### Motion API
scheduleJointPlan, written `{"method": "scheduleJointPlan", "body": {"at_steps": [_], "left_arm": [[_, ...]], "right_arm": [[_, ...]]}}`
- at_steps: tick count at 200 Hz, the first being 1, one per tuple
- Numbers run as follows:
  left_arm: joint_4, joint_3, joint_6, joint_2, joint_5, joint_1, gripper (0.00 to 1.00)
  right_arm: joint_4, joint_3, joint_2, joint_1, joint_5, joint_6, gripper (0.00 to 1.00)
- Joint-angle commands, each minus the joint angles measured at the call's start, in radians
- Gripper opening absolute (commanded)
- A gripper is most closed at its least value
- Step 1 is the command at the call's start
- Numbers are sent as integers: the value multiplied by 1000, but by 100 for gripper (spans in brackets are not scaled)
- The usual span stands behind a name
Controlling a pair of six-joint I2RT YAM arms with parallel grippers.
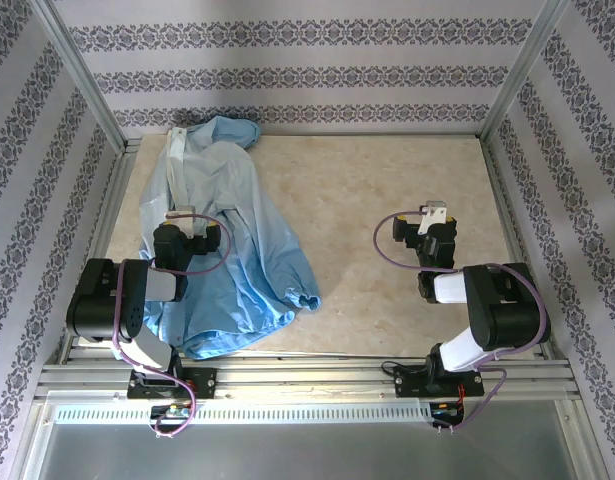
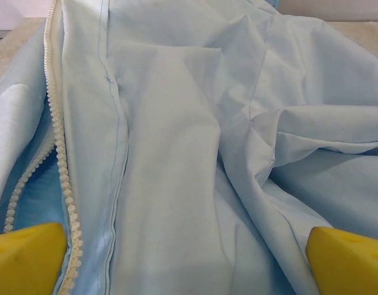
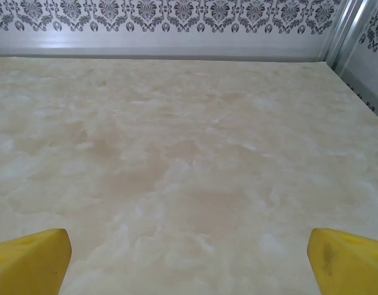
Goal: Zip up the jacket
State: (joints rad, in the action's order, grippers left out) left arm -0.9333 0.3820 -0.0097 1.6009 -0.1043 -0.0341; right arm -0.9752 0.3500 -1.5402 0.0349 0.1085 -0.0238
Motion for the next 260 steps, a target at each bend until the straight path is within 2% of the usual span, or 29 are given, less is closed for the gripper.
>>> {"method": "scheduleJointPlan", "body": {"at_steps": [1,260], "left_arm": [[-2,11,9,-11,-18,3,100],[2,12,6,-12,-8,3,100]], "right_arm": [[-10,15,2,-3,-21,-6,98],[-3,18,3,-13,-44,-13,98]]}}
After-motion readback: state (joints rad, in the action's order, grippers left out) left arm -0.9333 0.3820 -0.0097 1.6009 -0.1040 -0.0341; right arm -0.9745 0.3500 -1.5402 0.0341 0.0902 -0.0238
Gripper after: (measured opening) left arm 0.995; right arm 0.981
